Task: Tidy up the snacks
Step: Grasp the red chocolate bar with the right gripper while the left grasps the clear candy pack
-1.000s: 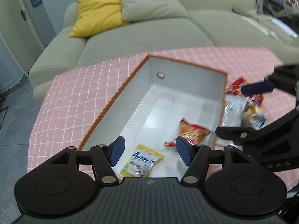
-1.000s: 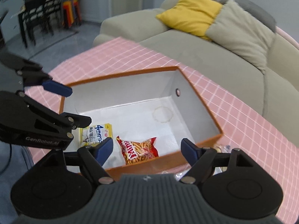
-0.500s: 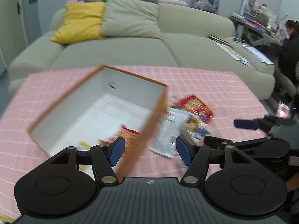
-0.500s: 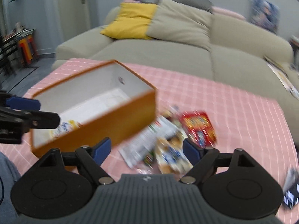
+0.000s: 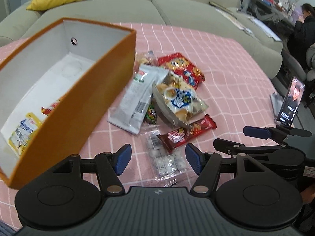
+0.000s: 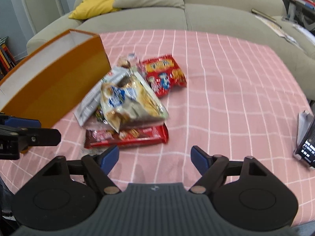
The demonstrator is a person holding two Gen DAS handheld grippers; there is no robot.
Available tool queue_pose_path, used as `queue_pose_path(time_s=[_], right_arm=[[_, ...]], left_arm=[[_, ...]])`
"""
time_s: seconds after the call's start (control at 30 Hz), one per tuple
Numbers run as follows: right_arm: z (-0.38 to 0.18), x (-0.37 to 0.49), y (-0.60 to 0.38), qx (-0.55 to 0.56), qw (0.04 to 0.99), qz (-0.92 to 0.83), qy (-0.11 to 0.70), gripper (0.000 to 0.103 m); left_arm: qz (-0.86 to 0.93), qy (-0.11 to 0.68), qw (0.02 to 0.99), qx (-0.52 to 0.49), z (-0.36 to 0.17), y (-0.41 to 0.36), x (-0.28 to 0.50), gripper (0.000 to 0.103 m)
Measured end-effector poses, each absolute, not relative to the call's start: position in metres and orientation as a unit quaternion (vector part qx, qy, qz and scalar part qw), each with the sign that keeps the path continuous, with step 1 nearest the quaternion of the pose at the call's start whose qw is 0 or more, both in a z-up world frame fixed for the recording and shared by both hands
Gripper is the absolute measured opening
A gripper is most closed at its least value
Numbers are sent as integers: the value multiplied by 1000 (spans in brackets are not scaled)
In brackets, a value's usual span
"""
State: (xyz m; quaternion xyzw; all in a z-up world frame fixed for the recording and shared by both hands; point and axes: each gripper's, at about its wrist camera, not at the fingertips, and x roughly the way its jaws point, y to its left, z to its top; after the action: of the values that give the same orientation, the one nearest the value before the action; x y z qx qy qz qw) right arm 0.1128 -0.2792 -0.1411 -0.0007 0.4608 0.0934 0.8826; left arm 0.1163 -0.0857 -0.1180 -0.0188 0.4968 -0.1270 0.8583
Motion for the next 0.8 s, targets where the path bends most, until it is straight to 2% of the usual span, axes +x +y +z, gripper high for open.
queue_pose_path(time_s=[0.13,0.4,0.53,0.63,0.7,0.8], right_arm=[[-147,120,-273,-26,881,116,458,75],[-168,135,-251,-182,861,210,426,77],[-173,142,-247,-206,845,264,418,83],[-177,148,-239,-218,833,295,414,84],[-178,151,-235,-222,829,306,412,83],[-180,153,-231,-221,826,300,423,73]], left_arm=[[-127,523,843,-2,-132,-93,127,74],[-137,556,820,-10,-151,-96,131,74],[-137,558,818,-15,-151,-90,131,74],[-133,557,820,-22,-150,-84,131,74],[-133,556,820,-26,-149,-80,131,74],[-133,557,820,-26,-149,-77,130,74]])
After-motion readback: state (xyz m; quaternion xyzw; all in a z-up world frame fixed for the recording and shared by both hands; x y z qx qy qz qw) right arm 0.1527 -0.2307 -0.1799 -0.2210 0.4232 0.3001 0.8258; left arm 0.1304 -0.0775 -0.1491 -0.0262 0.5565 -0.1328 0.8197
